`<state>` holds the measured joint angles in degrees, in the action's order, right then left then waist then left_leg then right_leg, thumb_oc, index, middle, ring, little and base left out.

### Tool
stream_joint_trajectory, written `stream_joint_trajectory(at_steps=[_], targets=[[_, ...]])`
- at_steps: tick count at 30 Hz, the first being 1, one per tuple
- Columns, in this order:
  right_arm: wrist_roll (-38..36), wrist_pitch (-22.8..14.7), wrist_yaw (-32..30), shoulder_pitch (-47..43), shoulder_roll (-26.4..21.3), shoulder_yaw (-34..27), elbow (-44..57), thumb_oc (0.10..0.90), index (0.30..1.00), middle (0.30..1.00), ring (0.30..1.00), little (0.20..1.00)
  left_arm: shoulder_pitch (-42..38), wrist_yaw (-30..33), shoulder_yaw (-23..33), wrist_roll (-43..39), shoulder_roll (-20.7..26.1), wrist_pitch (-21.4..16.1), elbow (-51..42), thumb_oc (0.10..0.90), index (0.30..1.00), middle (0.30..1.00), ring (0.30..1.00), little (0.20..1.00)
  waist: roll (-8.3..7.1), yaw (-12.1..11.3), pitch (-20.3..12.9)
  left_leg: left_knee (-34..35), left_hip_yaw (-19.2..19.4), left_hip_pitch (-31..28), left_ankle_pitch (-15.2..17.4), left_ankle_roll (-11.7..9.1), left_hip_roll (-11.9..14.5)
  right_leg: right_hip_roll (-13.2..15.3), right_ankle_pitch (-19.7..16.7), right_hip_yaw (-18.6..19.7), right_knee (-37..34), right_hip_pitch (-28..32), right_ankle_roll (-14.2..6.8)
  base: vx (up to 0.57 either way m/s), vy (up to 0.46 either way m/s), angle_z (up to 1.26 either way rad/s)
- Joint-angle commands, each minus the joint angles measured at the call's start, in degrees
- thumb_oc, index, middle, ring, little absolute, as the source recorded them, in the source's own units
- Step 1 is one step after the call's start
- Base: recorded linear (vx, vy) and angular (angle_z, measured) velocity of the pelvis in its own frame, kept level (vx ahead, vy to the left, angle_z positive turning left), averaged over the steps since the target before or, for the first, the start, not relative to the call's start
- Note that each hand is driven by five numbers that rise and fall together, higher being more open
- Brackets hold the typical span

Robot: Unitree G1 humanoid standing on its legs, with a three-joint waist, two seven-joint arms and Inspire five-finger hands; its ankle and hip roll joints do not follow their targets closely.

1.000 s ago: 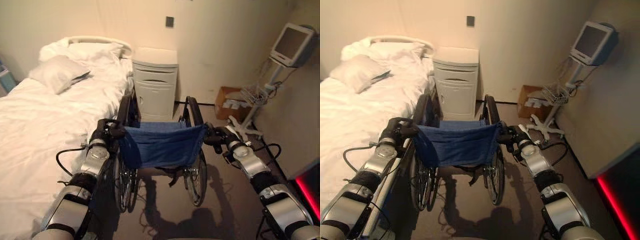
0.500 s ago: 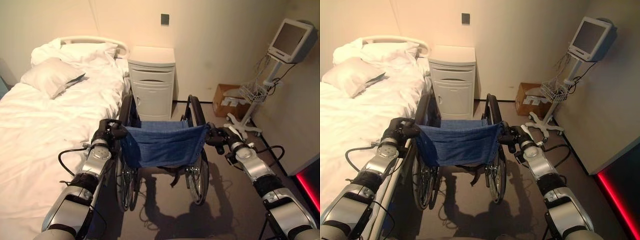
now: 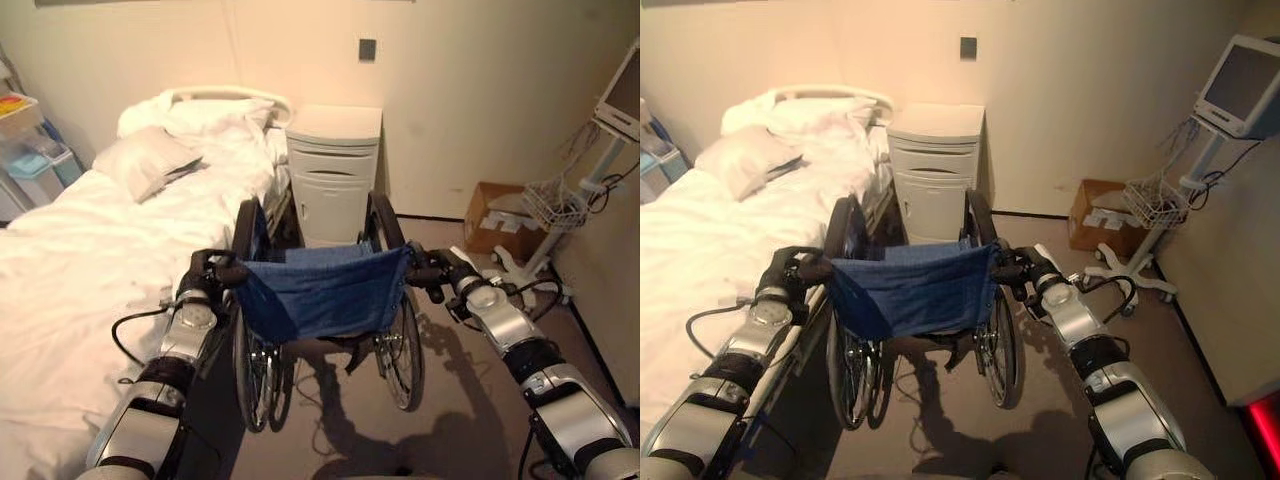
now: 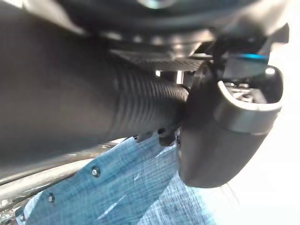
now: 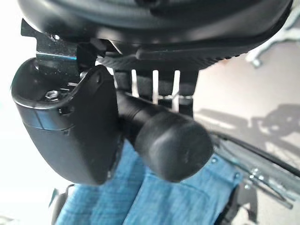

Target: Push the wheelchair next to the bed

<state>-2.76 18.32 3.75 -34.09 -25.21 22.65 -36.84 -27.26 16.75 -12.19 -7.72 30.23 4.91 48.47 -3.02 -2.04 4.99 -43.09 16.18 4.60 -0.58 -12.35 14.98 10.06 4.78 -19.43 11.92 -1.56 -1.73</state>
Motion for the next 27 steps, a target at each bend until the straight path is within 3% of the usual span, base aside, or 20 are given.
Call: stream_joint_trajectory(at_steps=[1,2,4,5,6,7,10,13,25,27], targets=[[4.3,2.5,4.8,5.8,-4.5,5.4,-5.5,0.400,0.300,0.300,0.300,0.300,0.3,-2.6,-4.8,-1.0,-3.6,-0.3,0.3,0.400,0.300,0.300,0.300,0.300,-1.44,1.4,4.6,9.6,6.1,3.8,-7.3,2.2,-1.2,-2.0,-3.9,-2.3,-10.8,9.0,-1.7,0.29,0.203,-0.40],[4.7,2.8,4.3,5.9,-3.8,5.8,-5.7,0.400,0.300,0.300,0.300,0.300,0.3,-1.9,-4.9,-1.7,-3.8,-0.5,0.4,0.400,0.300,0.300,0.300,0.300,-1.14,1.2,4.9,16.6,5.7,3.8,-9.8,2.5,1.0,-1.7,-4.0,-2.1,-11.0,10.0,-2.1,0.30,0.290,-0.22],[5.0,3.4,3.5,6.9,-3.4,6.0,-4.9,0.400,0.300,0.300,0.300,0.300,0.6,-1.4,-4.9,-2.0,-4.1,-0.6,0.2,0.400,0.300,0.300,0.300,0.300,-0.59,1.0,4.9,24.3,4.2,4.1,-11.7,2.5,0.6,-1.3,-4.0,-1.5,-10.6,10.3,-2.9,0.35,0.384,-0.04],[5.1,3.2,2.5,8.2,-3.7,6.1,-4.4,0.400,0.300,0.300,0.300,0.300,1.0,-1.6,-4.5,-1.5,-4.7,-1.1,0.4,0.400,0.300,0.300,0.300,0.300,0.41,0.4,4.2,33.5,3.3,4.0,-12.8,2.3,0.2,-0.9,-3.6,-1.2,-10.1,10.8,-4.2,0.29,0.341,0.03],[5.2,3.0,2.4,8.5,-3.8,6.0,-4.7,0.400,0.300,0.300,0.300,0.300,1.0,-1.4,-4.5,-1.6,-4.9,-1.3,0.8,0.400,0.300,0.300,0.300,0.300,0.31,0.4,4.2,33.8,3.6,3.2,-11.6,2.7,-0.4,-0.5,-3.3,-1.4,-9.7,10.8,-4.4,0.36,0.435,0.06],[5.5,2.5,3.2,9.1,-3.9,5.4,-5.3,0.400,0.300,0.300,0.300,0.300,1.2,-1.7,-4.2,-2.1,-5.0,-1.7,1.4,0.400,0.300,0.300,0.300,0.300,0.40,0.5,3.6,35.4,3.7,1.5,-8.4,3.9,-2.1,0.2,-2.9,-1.5,-8.7,10.6,-5.2,0.19,0.236,-0.07],[5.8,2.1,3.0,10.7,-3.5,4.6,-6.0,0.400,0.300,0.300,0.300,0.300,1.3,-3.5,-4.7,-0.8,-4.2,-2.6,1.6,0.400,0.300,0.300,0.300,0.300,0.99,0.4,2.0,41.9,2.7,-4.1,-4.7,6.3,-6.3,1.4,-2.3,-2.0,-6.6,9.5,-6.8,0.23,0.260,-0.24],[5.0,0.8,2.4,11.2,-2.8,4.0,-7.2,0.400,0.300,0.300,0.300,0.300,1.1,-4.1,-4.9,0.5,-3.8,-1.7,1.0,0.400,0.300,0.300,0.300,0.300,1.62,0.2,0.6,46.9,2.0,-7.5,-4.5,7.2,-8.6,1.7,-3.2,-1.9,-7.1,8.5,-7.9,0.16,0.152,-0.32],[5.7,1.4,1.1,10.3,-0.8,3.8,-6.8,0.400,0.300,0.300,0.300,0.300,0.8,-3.7,-6.0,1.4,-4.6,-1.4,0.9,0.400,0.300,0.300,0.300,0.300,1.97,0.2,-0.8,48.1,2.8,-8.9,-2.6,10.1,-11.0,3.8,-6.7,-1.0,-3.3,4.3,-9.7,0.10,0.109,-0.17],[6.5,1.8,1.0,10.8,-1.1,3.7,-5.1,0.400,0.300,0.300,0.300,0.300,1.5,-3.2,-5.6,1.6,-4.6,-1.3,-0.1,0.400,0.300,0.300,0.300,0.300,1.95,0.1,-0.6,48.1,3.1,-9.1,-2.3,10.8,-11.4,3.5,-6.1,-1.2,0.9,3.7,-9.8,0.07,0.088,0.04]])
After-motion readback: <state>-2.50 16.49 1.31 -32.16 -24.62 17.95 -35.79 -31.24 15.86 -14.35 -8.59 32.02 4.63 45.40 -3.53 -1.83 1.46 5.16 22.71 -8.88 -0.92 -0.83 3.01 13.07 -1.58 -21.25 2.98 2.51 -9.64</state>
